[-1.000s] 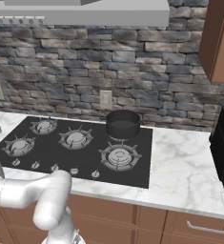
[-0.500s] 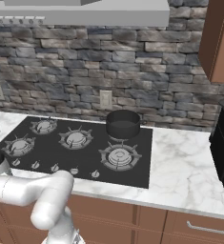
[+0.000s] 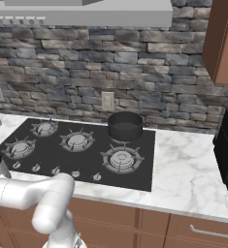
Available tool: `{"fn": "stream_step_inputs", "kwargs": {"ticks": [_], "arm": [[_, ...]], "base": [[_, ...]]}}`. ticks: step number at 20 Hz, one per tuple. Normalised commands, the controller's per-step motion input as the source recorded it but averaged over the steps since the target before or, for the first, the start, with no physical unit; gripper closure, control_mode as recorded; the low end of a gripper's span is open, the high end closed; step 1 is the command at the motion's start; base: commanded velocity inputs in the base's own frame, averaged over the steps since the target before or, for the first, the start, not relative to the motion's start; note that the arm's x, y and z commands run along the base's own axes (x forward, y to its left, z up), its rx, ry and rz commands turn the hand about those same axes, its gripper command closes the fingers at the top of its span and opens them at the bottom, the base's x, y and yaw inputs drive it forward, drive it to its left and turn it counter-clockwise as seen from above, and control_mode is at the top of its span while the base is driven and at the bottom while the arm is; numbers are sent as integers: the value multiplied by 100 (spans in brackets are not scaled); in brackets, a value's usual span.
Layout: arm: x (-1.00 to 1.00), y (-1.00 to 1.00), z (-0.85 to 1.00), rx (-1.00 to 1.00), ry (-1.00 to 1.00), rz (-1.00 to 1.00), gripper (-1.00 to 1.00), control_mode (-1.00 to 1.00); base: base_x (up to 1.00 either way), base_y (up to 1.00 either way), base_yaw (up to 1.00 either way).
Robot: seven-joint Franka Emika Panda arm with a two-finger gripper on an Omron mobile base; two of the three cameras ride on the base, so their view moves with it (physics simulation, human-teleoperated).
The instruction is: Turn on the burner for the pot on the stove. Wait thirty seconds for the pot to heat up. Then add the broccoli to the pot.
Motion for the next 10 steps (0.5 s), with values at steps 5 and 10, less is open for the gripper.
{"fn": "stream_step_inputs", "kwargs": {"ticks": [5, 10], "arm": [[17, -55, -46, 5, 3, 0, 100, -100], [6, -49, -59, 8, -1, -3, 100, -100]], "base": [[0, 0, 0], [0, 0, 0]]}}
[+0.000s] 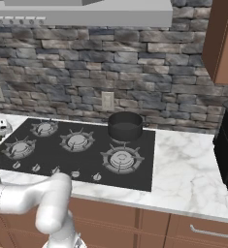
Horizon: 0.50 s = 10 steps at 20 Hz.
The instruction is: Turn on the burner for the pot on the stove. Wait thirty seconds for the pot to heat up. Then add the broccoli to the pot.
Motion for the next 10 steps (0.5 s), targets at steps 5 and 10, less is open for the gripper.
{"fn": "stream_step_inputs", "kwargs": {"ticks": [5, 10], "arm": [[31, -29, 3, 0, -30, -25, 100, -100], [35, -39, 47, 0, -17, -23, 100, -100]], "base": [[0, 0, 0], [0, 0, 0]]}}
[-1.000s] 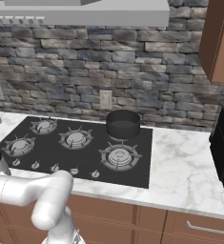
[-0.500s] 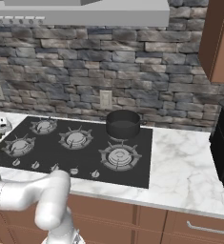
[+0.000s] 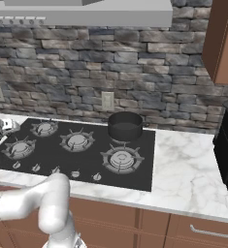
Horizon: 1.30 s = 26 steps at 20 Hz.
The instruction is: Turn on the burner for the pot on the stove. Wait thirty seconds for the pot to heat up. Then add the broccoli to the pot.
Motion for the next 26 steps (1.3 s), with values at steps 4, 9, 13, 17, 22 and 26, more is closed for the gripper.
{"fn": "stream_step_inputs", "kwargs": {"ticks": [4, 9, 13, 17, 22, 26], "arm": [[36, -34, 86, 3, 0, -21, 100, -100], [55, -71, 68, 12, 8, -22, 100, -100], [28, -89, 32, 5, 3, -22, 100, -100], [18, -94, 37, 1, -3, -22, 100, -100], [1, -99, 7, 0, 1, -17, 100, -100], [0, -83, 0, 0, 0, -10, 100, -100]], "base": [[0, 0, 0], [0, 0, 0], [0, 0, 0], [0, 0, 0], [0, 0, 0], [0, 0, 0]]}}
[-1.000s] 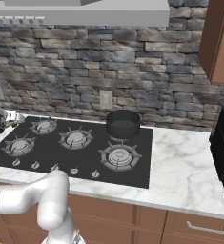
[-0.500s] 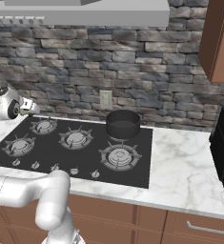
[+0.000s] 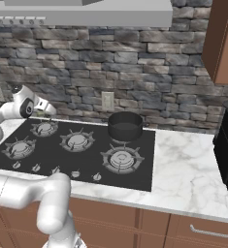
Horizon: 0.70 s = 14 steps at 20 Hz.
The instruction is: Turn on the burner for the pot on the stove. Wait thirty seconds for the pot to heat up. Then add the broccoli to the pot.
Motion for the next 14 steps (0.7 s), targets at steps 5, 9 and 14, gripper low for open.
{"fn": "stream_step_inputs", "kwargs": {"ticks": [5, 9, 14], "arm": [[0, -68, 30, -3, -3, -6, 100, -100], [0, -69, 27, 0, 0, -6, 100, -100], [-2, -59, 13, 0, -2, -1, 100, -100]], "base": [[0, 0, 0], [0, 0, 0], [0, 0, 0]]}}
